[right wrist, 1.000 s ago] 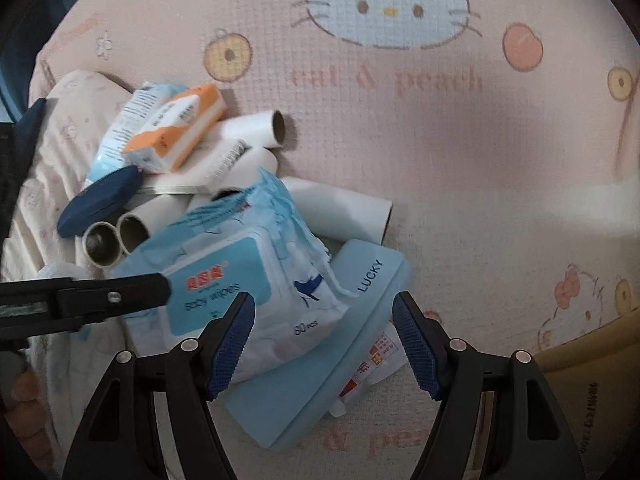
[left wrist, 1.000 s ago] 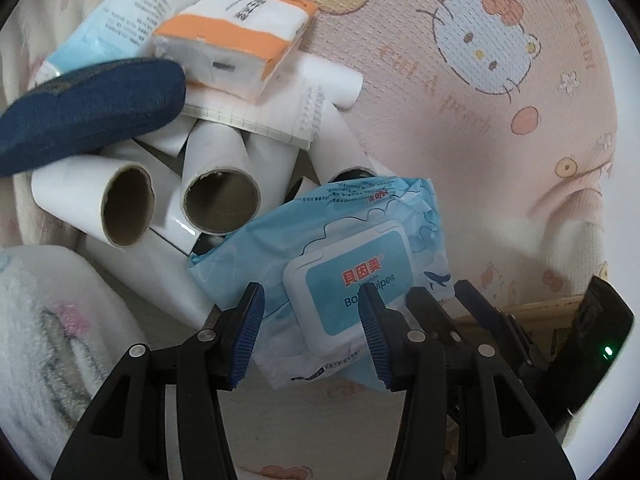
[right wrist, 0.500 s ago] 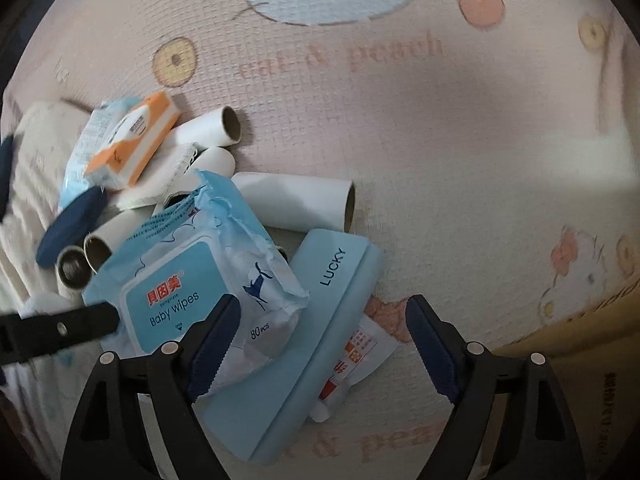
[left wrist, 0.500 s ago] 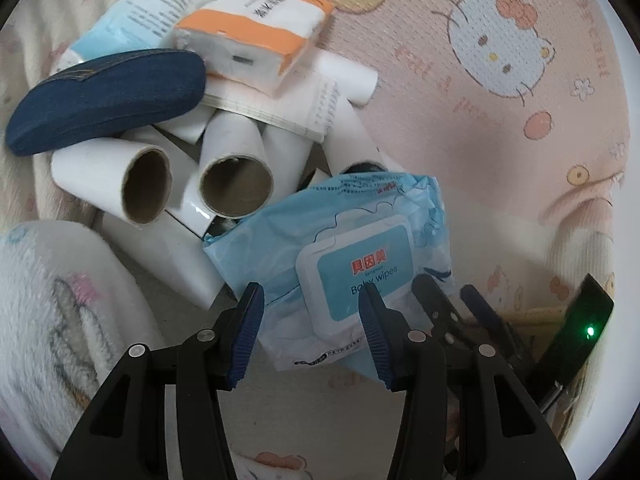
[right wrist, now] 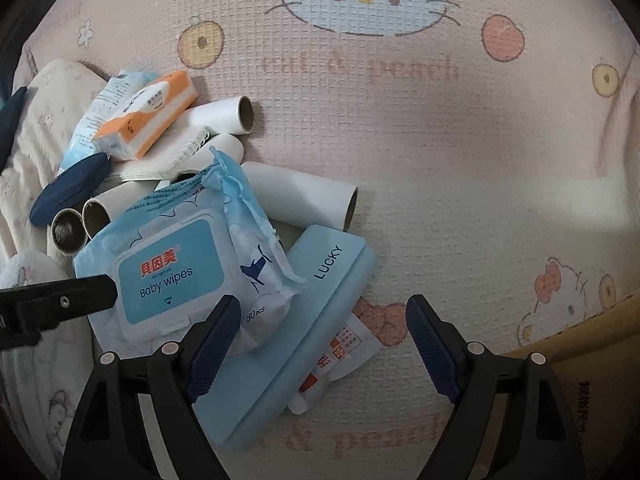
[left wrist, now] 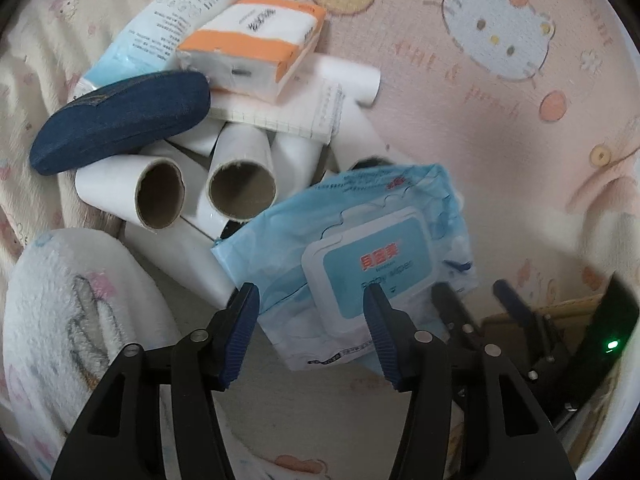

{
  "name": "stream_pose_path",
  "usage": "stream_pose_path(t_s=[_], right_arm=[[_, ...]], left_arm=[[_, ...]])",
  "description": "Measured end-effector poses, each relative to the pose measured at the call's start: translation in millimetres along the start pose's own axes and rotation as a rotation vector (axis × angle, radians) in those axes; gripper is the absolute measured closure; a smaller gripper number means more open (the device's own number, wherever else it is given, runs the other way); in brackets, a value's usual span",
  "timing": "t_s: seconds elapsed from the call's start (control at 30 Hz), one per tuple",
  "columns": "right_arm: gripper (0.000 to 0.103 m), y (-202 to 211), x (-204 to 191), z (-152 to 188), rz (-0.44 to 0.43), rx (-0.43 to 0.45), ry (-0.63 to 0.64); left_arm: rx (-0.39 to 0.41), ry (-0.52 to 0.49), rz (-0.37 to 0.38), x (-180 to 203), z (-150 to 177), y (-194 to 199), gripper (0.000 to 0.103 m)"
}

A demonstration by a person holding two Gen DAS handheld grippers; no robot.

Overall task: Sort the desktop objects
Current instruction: 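Position the left tool fingers around the blue baby wipes pack, then close the left tool on the blue baby wipes pack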

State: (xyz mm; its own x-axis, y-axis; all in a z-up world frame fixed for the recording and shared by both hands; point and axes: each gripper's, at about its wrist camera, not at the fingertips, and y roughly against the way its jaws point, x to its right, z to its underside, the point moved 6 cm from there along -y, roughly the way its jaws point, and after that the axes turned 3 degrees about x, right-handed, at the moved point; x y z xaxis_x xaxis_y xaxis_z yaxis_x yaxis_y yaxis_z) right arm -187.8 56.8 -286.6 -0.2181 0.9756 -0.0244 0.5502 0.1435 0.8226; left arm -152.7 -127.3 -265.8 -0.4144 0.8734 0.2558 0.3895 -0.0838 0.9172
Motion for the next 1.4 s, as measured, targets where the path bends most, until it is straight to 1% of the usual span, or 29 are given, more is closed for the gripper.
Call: stream_pose_path(t_s=[0.03, 0.1, 0.17, 0.2, 0.23, 0.3, 0.37, 0.4, 0.5, 0.67, 0.7, 0.77, 0.8, 0.83, 0.87, 0.9, 0.93, 0.97, 1.07, 1.13, 1.23, 1.4], right_arm=[[0.020, 1, 0, 0, -0.001, 0.001, -0.007], [0.020, 4, 0, 0, -0.011, 0.013, -0.011], [0.020, 11, -1, -2, -0.027, 0.040, -0.014], [0.020, 13, -1, -4, -0.043, 0.050, -0.016], [0.020, 16, -3, -6, -0.069, 0.061, -0.020], [0.019, 19, -5, -11, -0.105, 0.081, -0.030], [0.019, 18, -8, -16, -0.133, 0.093, -0.032], [0.019, 17, -10, -18, -0.143, 0.095, -0.031], [0.019, 14, -14, -21, -0.169, 0.097, -0.018], [0.019, 6, -19, -20, -0.205, 0.084, -0.004], [0.019, 5, -19, -19, -0.211, 0.084, -0.002], [0.019, 4, -22, -19, -0.229, 0.083, 0.002], [0.019, 4, -23, -19, -0.232, 0.088, 0.006], [0.019, 4, -25, -19, -0.246, 0.089, 0.011], [0.019, 2, -26, -18, -0.257, 0.079, 0.011], [0.019, 0, -25, -18, -0.250, 0.072, 0.010], [0.019, -2, -25, -17, -0.251, 0.068, 0.009], [0.019, -2, -24, -16, -0.269, 0.063, 0.002], [0.019, 2, -19, -15, -0.315, 0.078, -0.059], [0.019, 8, -14, -15, -0.303, 0.102, -0.090], [0.019, 17, -12, -10, -0.282, 0.125, -0.098], [0.019, 33, -5, 5, -0.252, 0.139, -0.122]], left_arm=[[0.017, 0.007, -0.001, -1, -1, 3, 0.036], [0.036, 0.004, -0.011, -3, -4, 6, 0.031], [0.016, 0.009, 0.012, -5, -5, 1, 0.030], [-0.010, 0.026, 0.033, -7, -3, -6, 0.030], [-0.024, 0.039, 0.036, -9, -3, -10, 0.030], [-0.043, 0.070, 0.068, -13, -1, -17, 0.030], [-0.051, 0.096, 0.115, -15, -3, -25, 0.030], [-0.059, 0.126, 0.155, -17, -2, -29, 0.030], [-0.045, 0.166, 0.187, -21, -2, -35, 0.030], [-0.026, 0.095, 0.199, -9, -2, -37, 0.030], [-0.021, 0.079, 0.199, -6, -2, -37, 0.031], [0.001, 0.052, 0.195, -3, -3, -35, 0.040], [0.006, 0.043, 0.194, -3, -3, -34, 0.047], [0.007, 0.027, 0.198, -1, -3, -35, 0.051], [0.010, 0.015, 0.198, 1, -3, -35, 0.052], [0.016, 0.005, 0.197, 1, -3, -35, 0.053], [0.021, -0.003, 0.198, 2, -3, -36, 0.053], [0.022, -0.008, 0.199, 4, -4, -37, 0.053], [0.039, -0.030, 0.224, 6, -4, -35, 0.053], [0.048, -0.054, 0.255, 10, -3, -32, 0.053], [0.064, -0.086, 0.284, 17, -1, -26, 0.053], [0.050, -0.134, 0.318, 27, 5, -25, 0.053]])
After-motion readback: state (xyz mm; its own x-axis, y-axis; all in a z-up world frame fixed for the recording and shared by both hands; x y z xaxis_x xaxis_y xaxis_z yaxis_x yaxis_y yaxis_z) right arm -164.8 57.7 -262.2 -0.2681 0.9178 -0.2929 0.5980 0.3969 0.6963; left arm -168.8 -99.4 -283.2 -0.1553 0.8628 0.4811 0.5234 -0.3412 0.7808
